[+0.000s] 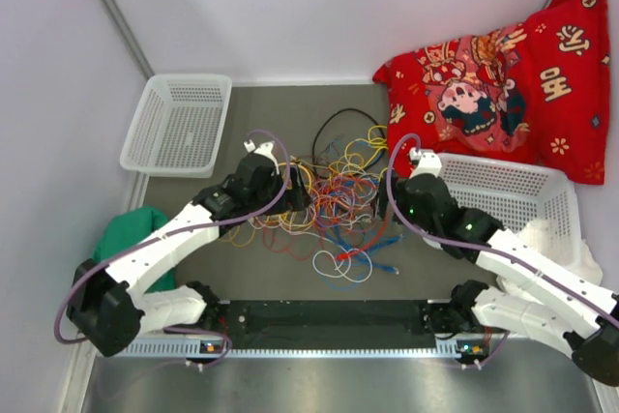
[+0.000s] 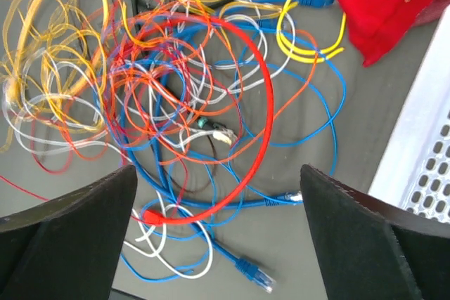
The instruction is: Untangle the cables
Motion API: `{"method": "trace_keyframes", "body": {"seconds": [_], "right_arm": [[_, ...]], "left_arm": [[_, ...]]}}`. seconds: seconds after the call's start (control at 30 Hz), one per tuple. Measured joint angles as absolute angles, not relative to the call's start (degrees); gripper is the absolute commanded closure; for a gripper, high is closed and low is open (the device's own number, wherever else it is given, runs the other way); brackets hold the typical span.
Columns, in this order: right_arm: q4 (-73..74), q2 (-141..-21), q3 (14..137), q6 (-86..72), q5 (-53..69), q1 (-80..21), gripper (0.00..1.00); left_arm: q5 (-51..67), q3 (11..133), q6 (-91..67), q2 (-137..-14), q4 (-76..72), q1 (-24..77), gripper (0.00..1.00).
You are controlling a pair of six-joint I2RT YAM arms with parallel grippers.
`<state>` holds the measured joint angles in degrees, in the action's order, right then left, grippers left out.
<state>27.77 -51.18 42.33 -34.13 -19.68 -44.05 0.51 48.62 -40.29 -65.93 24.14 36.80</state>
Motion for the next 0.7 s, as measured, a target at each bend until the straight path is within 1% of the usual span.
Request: {"method": "trace_keyframes", "body": {"seconds": [0.13,0.23,0.37,0.43,0.53,0.7], "right_arm": [[25.91,-51.96,39.64,-32.53,-17.08,-44.05,0.14],[24.86,-56.36,40.56,-31.42,-15.35,-44.05,0.22],[23.7,-65.47,43.29,-30.61,-15.0,-44.05,0.38],[23.29,-68.75,44.27,-30.59,-16.34,-44.05,0.42],[23.62,-73.3,46.37,-31.05,-19.57,-43.86,0.47],[23.77,-79.4,49.19,-31.83,-23.59,-42.85,0.49]], "left_arm": [[0.62,48.62,-40.32,-66.52,24.73,36.8,0.01],[0.6,48.62,-40.34,-66.41,24.64,36.8,0.01],[0.6,48.27,-40.53,-64.88,24.38,36.8,0.01],[0.25,47.77,-40.64,-63.66,24.25,36.8,0.01],[-0.1,46.24,-40.99,-61.69,24.03,36.8,0.01],[-0.8,44.16,-41.5,-60.07,24.32,36.8,0.01]]}}
